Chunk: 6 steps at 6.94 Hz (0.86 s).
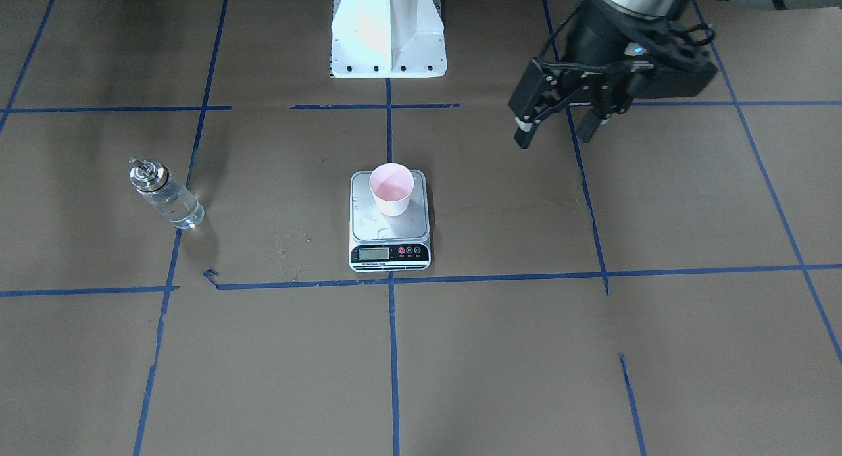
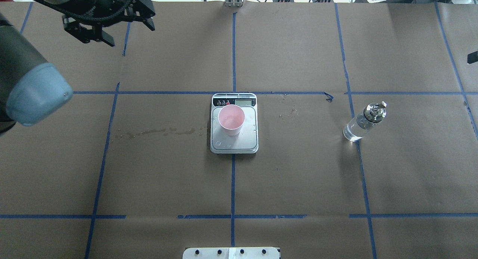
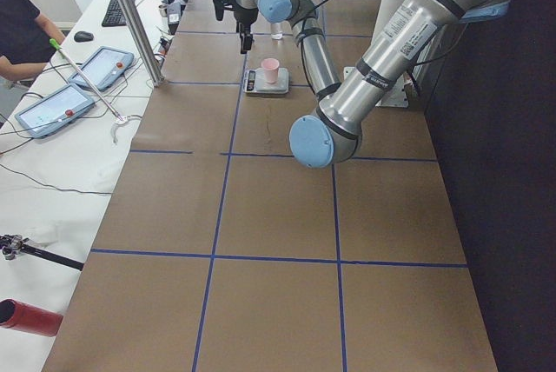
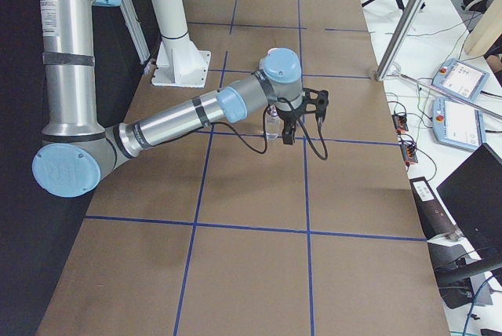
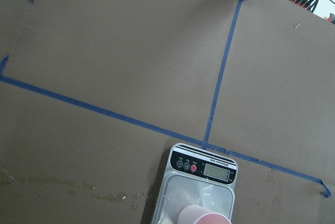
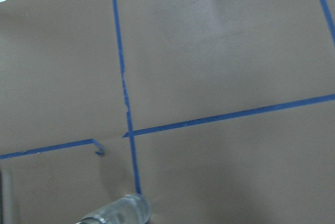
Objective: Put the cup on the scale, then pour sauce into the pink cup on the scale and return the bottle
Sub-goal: 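Open the left gripper and withdraw it away from the cup, then reach the right gripper to the glass sauce dispenser and grasp it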
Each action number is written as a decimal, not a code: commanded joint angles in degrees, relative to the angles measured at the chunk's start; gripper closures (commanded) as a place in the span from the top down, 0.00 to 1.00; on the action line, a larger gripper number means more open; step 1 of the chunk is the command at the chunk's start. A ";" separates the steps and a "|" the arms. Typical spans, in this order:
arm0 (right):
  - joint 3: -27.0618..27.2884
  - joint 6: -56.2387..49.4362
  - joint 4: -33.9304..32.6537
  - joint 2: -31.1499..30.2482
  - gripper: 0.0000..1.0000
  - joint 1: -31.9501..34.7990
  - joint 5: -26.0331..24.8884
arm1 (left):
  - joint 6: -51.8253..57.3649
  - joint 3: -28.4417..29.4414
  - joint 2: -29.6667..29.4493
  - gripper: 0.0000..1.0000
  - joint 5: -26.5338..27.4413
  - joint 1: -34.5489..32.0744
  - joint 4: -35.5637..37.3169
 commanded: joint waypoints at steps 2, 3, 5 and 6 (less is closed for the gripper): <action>15.87 16.19 0.01 -5.19 1.00 -16.60 -15.07 | 22.58 -1.92 8.39 1.00 -1.12 -10.37 3.47; 18.86 19.68 0.09 -7.65 1.00 -23.07 -22.78 | 28.04 -2.01 10.68 1.00 -1.12 -12.57 3.39; 20.39 32.83 0.18 -8.38 1.00 -44.73 -48.11 | 36.75 -1.92 14.46 1.00 -1.12 -14.87 3.39; 20.30 35.94 0.27 -9.51 1.00 -52.42 -58.00 | 42.54 -1.75 16.22 1.00 -1.03 -16.10 3.21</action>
